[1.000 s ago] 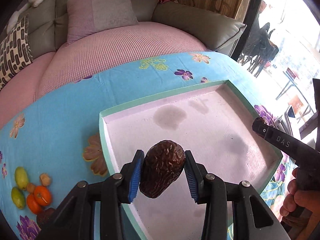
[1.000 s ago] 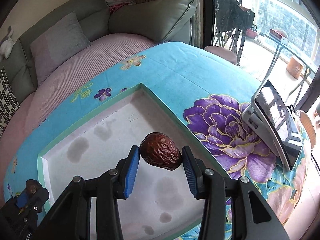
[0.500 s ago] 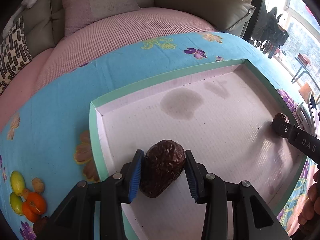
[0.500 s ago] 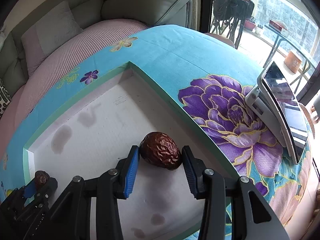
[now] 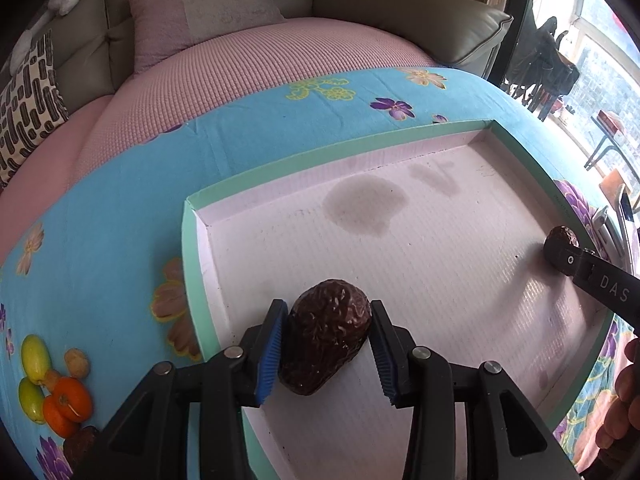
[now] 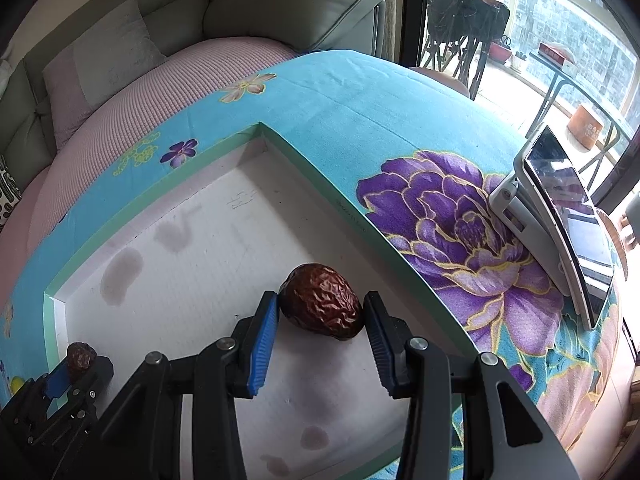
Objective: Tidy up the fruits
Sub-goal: 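Open the right tool and the left tool, dropping both dates into the tray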
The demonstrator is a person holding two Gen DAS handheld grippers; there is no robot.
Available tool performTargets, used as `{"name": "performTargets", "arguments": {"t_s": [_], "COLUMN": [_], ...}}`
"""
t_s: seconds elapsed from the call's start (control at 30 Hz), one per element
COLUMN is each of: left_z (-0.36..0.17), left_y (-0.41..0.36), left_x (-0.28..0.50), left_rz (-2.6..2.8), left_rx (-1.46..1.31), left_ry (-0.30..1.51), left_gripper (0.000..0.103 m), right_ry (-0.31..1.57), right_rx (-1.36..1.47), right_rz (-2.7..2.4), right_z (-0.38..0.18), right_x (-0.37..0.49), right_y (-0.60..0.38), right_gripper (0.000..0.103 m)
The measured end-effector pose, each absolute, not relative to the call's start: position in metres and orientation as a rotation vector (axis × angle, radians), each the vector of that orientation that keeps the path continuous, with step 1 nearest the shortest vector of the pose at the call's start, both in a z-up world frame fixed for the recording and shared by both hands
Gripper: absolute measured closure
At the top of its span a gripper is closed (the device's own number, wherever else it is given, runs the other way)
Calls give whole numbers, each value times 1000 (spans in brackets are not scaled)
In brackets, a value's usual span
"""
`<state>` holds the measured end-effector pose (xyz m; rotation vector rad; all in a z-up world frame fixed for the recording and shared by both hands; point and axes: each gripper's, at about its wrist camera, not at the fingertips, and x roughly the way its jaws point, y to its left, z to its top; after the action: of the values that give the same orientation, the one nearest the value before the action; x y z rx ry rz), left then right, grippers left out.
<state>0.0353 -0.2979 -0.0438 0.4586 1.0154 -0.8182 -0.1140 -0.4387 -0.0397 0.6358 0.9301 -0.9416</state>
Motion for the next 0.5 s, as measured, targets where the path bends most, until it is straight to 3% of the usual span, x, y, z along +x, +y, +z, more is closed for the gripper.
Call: {"name": "performTargets", "arguments": {"t_s": [0.23, 0.33, 0.43, 0.5], "left_z": [-45, -42, -36, -30], "left_y": [-295, -293, -289, -285], "left_x": [36, 35, 35, 37], "left_rz": [-806, -807, -813, -808], "left_rx": [461, 465, 445, 432], "left_ry": [1017, 1009, 1001, 996], "left_gripper": [46, 42, 37, 34], "right_ry": [971, 980, 984, 980], "right_rx": [625, 615, 605, 589], "right_rz": [-950, -953, -946, -949], "right_z": [-45, -47, -47, -45], "right_x": [-112, -111, -109, -108], "right_y": [-439, -439, -437, -436], "right_gripper": [57, 48, 46, 37]}}
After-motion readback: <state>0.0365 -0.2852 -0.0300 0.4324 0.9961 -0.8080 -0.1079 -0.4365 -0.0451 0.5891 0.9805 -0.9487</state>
